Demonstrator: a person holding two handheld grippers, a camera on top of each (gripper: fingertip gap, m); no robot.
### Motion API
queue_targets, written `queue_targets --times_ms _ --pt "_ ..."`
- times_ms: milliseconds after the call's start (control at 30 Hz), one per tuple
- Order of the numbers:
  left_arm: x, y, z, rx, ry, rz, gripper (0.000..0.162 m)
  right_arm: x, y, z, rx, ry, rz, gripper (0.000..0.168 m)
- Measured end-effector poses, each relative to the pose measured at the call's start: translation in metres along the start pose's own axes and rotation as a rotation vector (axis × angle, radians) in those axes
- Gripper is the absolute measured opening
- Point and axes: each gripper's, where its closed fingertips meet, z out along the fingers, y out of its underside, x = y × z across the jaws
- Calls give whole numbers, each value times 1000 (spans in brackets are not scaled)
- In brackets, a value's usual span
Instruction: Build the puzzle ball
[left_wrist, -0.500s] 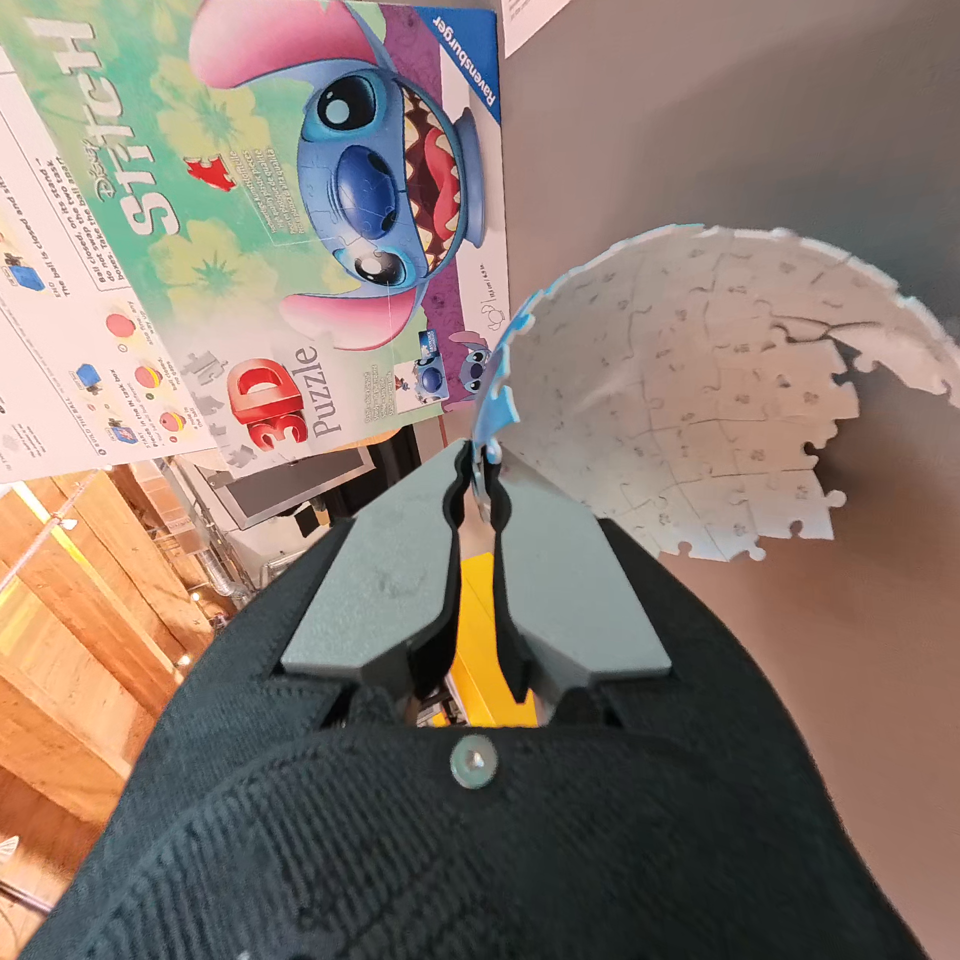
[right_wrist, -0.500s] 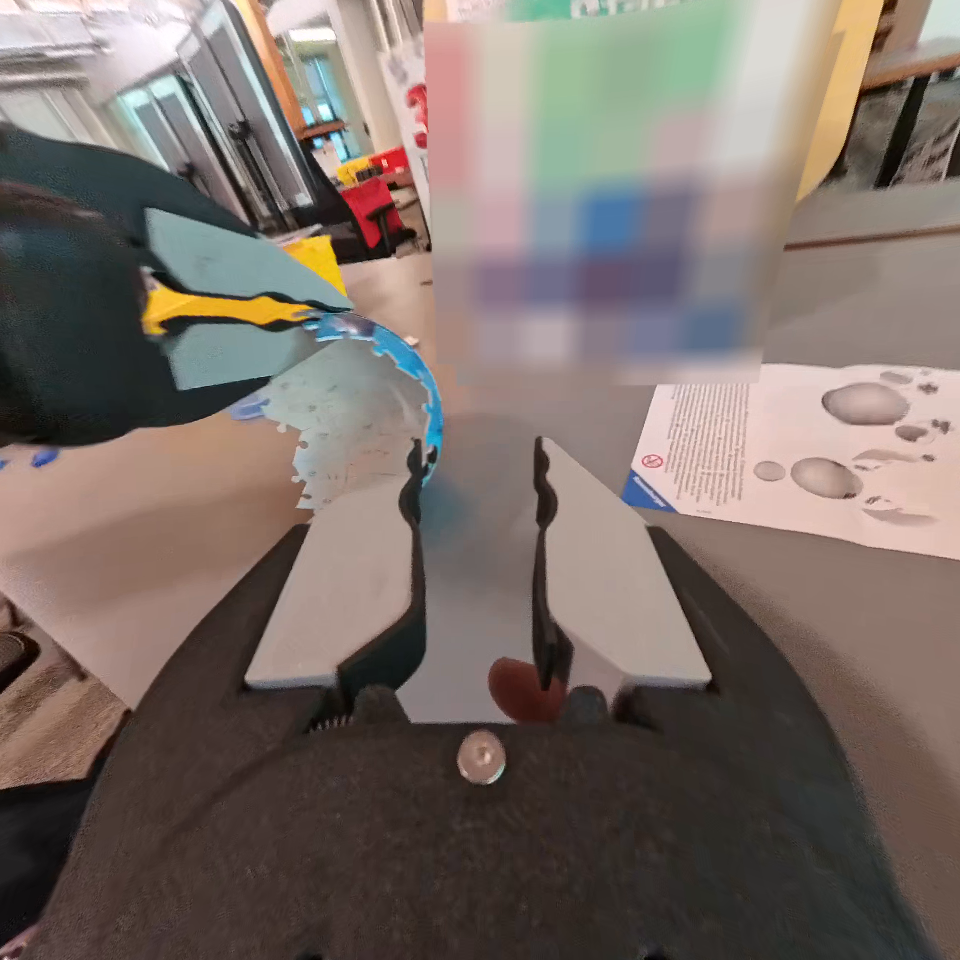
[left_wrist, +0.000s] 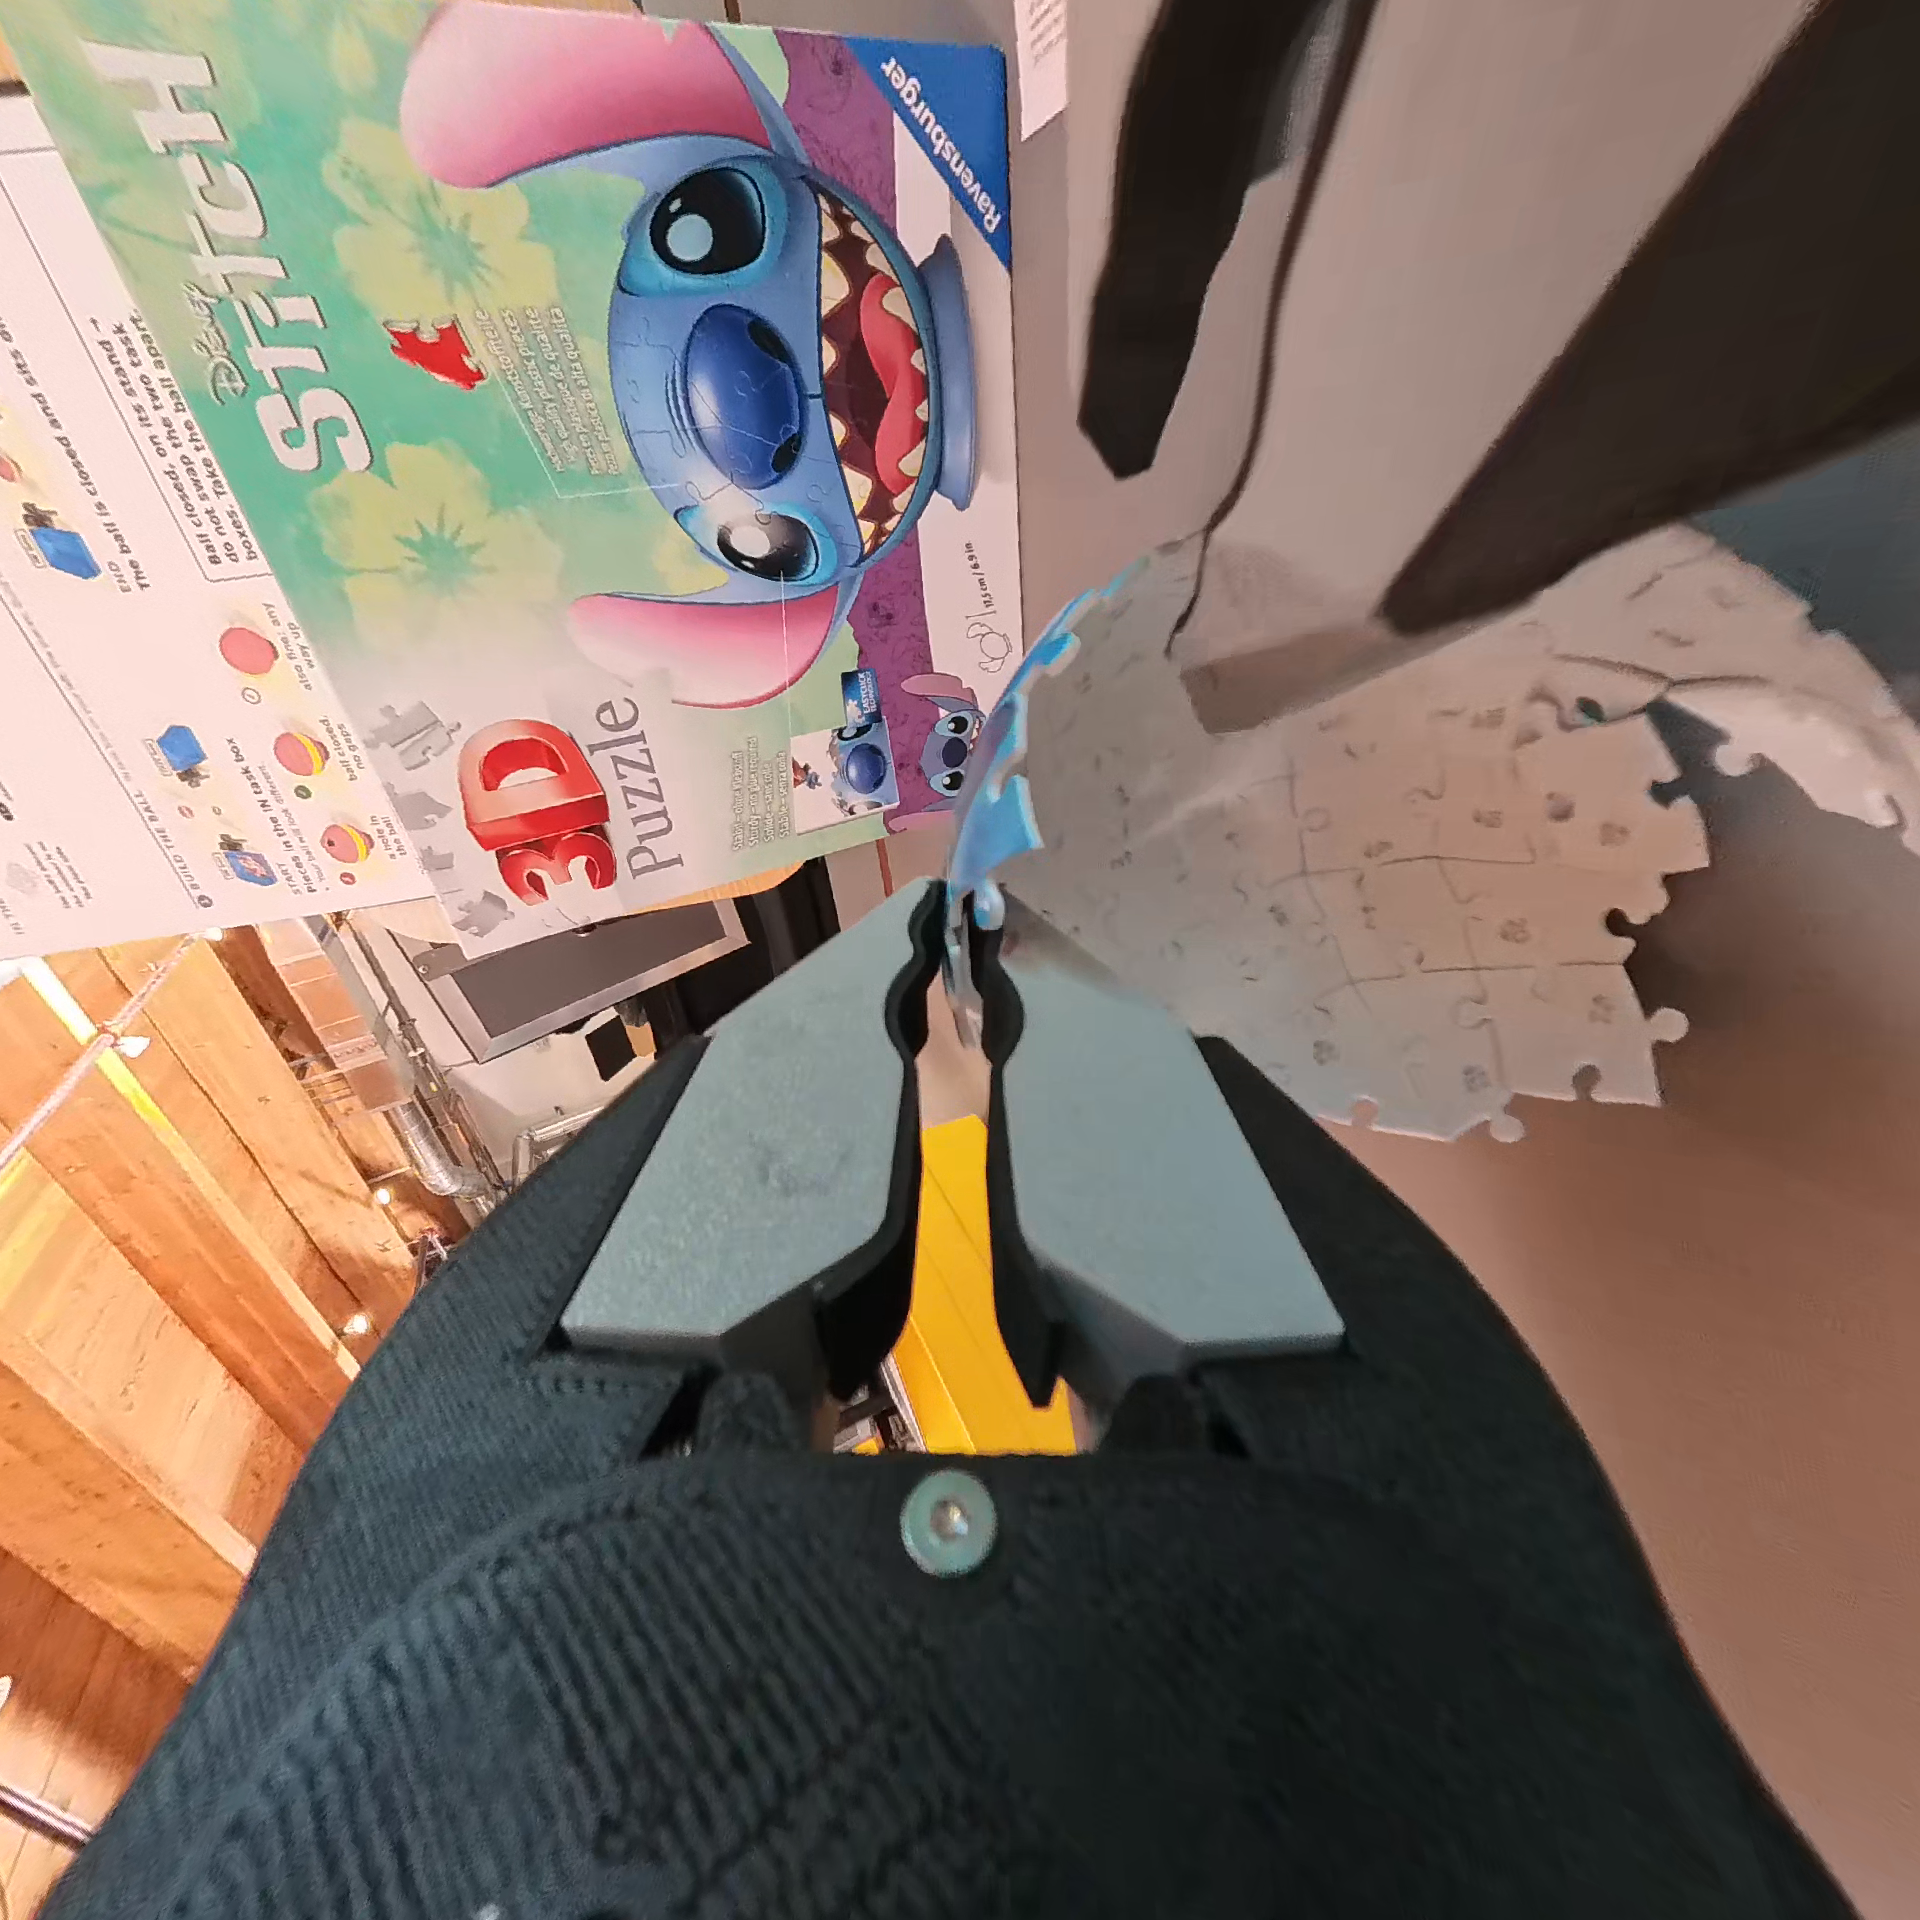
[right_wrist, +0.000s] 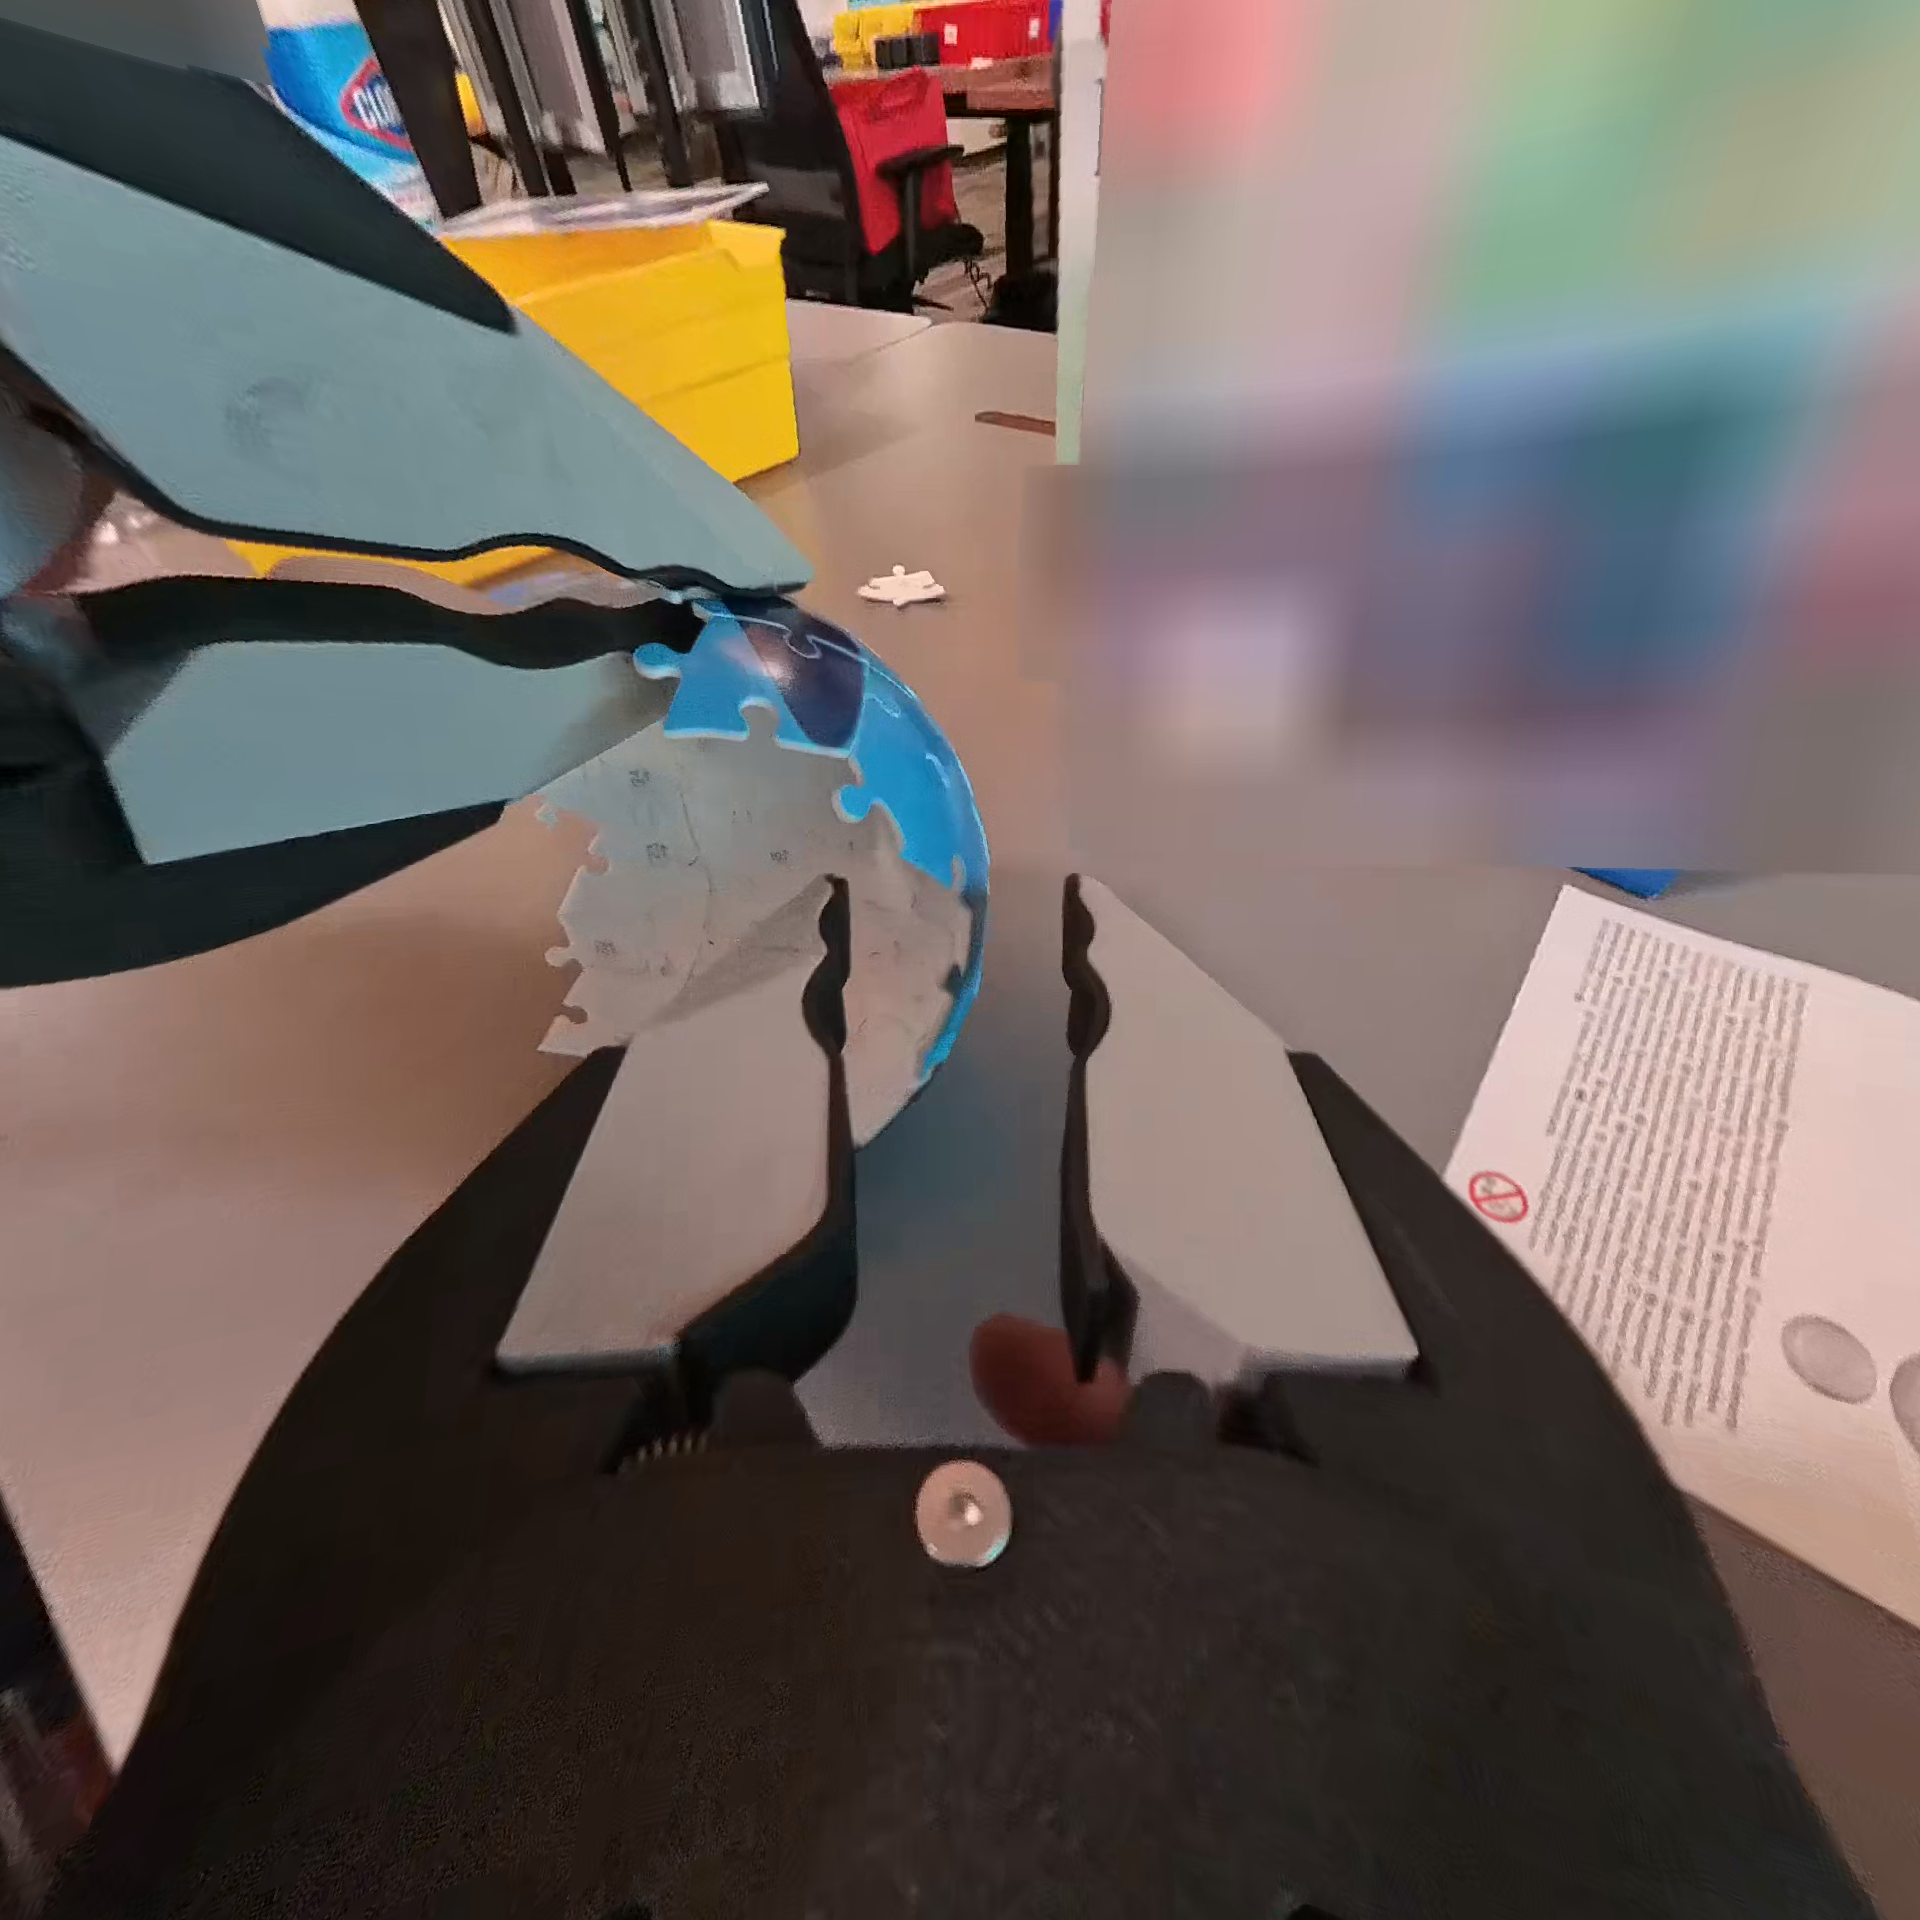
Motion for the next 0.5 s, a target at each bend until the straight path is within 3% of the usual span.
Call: queue_targets --times_ms 200,400,500 --pt "0 -2 0 6 -15 7 2 -1 2 16 -24 45 -95 19" --pt "1 -1 -2 12 -22 4 3 0 0 19 -12 69 -109 13" --pt "2 -5 -5 50 7 -39 11 1 1 19 -5 55 -75 10"
